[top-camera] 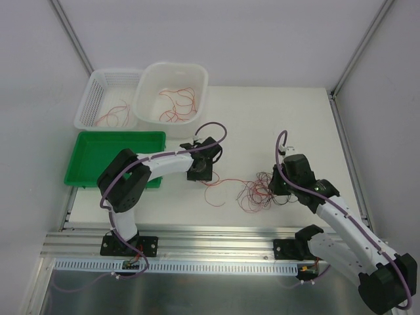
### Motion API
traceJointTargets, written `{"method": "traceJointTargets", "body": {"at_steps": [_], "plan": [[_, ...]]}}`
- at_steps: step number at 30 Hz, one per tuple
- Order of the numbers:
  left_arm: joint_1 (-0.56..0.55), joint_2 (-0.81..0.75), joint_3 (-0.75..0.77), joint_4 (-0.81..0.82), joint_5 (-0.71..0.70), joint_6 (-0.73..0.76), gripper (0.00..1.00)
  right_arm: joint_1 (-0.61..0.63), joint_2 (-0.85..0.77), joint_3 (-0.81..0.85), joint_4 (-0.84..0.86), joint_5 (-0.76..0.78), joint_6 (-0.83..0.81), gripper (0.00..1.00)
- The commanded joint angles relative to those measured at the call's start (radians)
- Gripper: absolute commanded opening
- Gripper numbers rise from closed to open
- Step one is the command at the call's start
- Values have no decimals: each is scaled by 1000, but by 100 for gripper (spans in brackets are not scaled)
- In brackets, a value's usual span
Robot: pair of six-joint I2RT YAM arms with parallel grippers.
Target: Untangle the cables
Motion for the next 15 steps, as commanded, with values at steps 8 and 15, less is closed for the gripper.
{"method": "traceJointTargets", "body": {"at_steps": [8,15], "plan": [[-24,54,-24,-15,-42,-107,14,9,-71,-7,31,-32,3,13],[-11,13,-35,-29,-112,-73,0,9,-92,13,-2,32,-4,13]]}}
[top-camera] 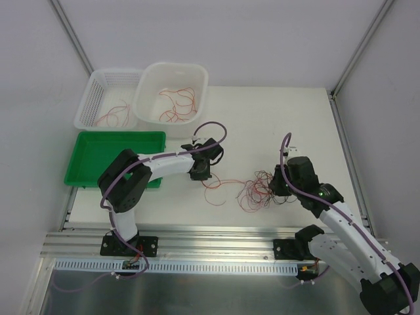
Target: Untangle the cables
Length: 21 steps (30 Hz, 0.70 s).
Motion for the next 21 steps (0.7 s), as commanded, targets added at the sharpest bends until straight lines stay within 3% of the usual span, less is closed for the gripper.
{"method": "traceJointTargets", "body": {"at_steps": [1,6,9,10,12,16,21], "plan": [[8,-12,-33,-44,-75,27,0,3,-18,31,-31,77,-2,13],[49,-162,50,-99,-271,162,0,0,-32,42,-89,189,37,14],[49,-255,122,-128,-384,311,0,-2,-7,45,-123,241,63,24],[48,-279,139,-130,-398,340,0,-3,2,49,-127,238,66,32],[46,-342,185,-131,-424,391,0,-3,22,54,-126,229,63,36],[20,-439,248,-130,-409,503,0,6,37,78,-82,110,12,57],[-60,-469,320,-131,-390,563,0,55,74,138,42,-82,-2,68]]}}
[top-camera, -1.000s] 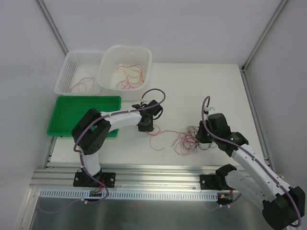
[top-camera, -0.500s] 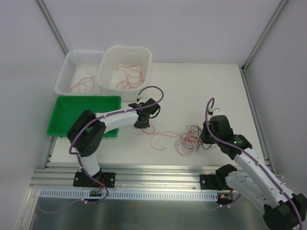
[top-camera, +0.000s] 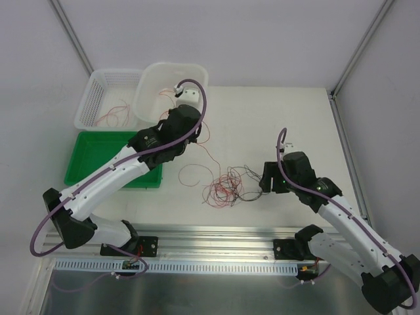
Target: Untangle the cables
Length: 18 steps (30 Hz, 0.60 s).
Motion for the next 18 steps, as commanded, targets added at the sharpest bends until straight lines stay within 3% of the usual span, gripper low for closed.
{"method": "traceJointTargets", "body": {"at_steps": [1,6,10,18], "plan": [[-55,-9,43,-25,-16,93,0,51,40,95,124,-151,-7,70],[-63,-40,76,-31,9,81,0,136,193,163,215,-176,39,70],[-63,-69,95,-33,10,78,0,264,290,180,275,-98,57,70],[-63,-107,75,-39,-20,83,0,290,478,112,422,11,151,63]]}}
